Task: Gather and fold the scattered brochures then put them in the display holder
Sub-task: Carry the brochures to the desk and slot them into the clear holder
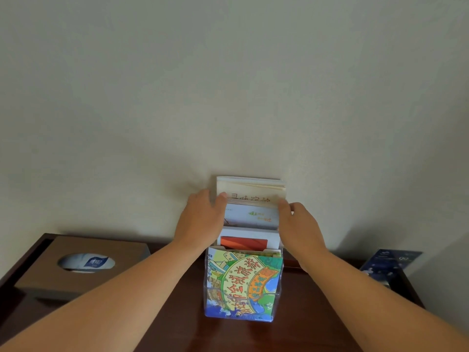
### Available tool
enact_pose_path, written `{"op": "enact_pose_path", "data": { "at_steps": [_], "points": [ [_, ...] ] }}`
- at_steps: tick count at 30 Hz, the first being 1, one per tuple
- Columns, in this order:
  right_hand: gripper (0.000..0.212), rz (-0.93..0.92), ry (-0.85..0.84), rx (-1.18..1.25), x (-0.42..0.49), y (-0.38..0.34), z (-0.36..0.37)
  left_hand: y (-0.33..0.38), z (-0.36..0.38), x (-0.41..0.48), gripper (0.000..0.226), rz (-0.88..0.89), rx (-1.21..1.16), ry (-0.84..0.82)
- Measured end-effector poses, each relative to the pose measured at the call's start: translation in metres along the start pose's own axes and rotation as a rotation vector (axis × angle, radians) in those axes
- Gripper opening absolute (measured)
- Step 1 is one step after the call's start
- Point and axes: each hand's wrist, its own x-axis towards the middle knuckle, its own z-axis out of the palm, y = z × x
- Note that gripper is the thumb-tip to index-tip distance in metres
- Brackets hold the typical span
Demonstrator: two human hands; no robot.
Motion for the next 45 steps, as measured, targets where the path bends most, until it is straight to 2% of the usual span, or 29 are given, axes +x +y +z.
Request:
{"op": "enact_pose_path", "data": {
  "at_steps": [4, 7, 13, 23, 31, 36, 40, 45],
  "points": [
    [0.029, 0.011, -0.065, 0.022, -0.014, 0.012, 0.002, -0.012, 0.005, -0.02, 0.029, -0.013, -0.052, -0.076],
    [0.032, 0.013, -0.105, 0.026, -0.017, 0.01, 0.006, -0.012, 0.012, -0.026, 0.021, -0.021, -0.11, -0.142],
    [0.031, 0.067, -0.133, 0.057, -0.013, 0.003, 0.011, -0.01, 0.013, -0.021, 0.024, -0.053, -0.105, -0.167],
    [0.008, 0.067, -0.147, -0.001, -0.005, 0.001, 0.009, -0.013, 0.015, -0.017, 0.031, -0.101, -0.14, -0.191],
    [0.026, 0.074, -0.158, 0.016, -0.004, -0.001, 0.011, -0.015, 0.011, -0.014, 0.029, -0.116, -0.208, -0.191],
    [0.026, 0.071, -0.139, 0.045, -0.006, -0.002, 0.012, -0.011, 0.008, -0.013, 0.028, -0.103, -0.252, -0.207],
    [0.035, 0.066, -0.119, 0.053, -0.009, -0.003, 0.014, -0.008, 0.01, -0.013, 0.018, -0.086, -0.163, -0.206],
    [0.036, 0.051, -0.125, 0.046, -0.01, -0.001, 0.015, -0.01, 0.009, -0.015, 0.019, -0.042, -0.111, -0.193]
  ]
}}
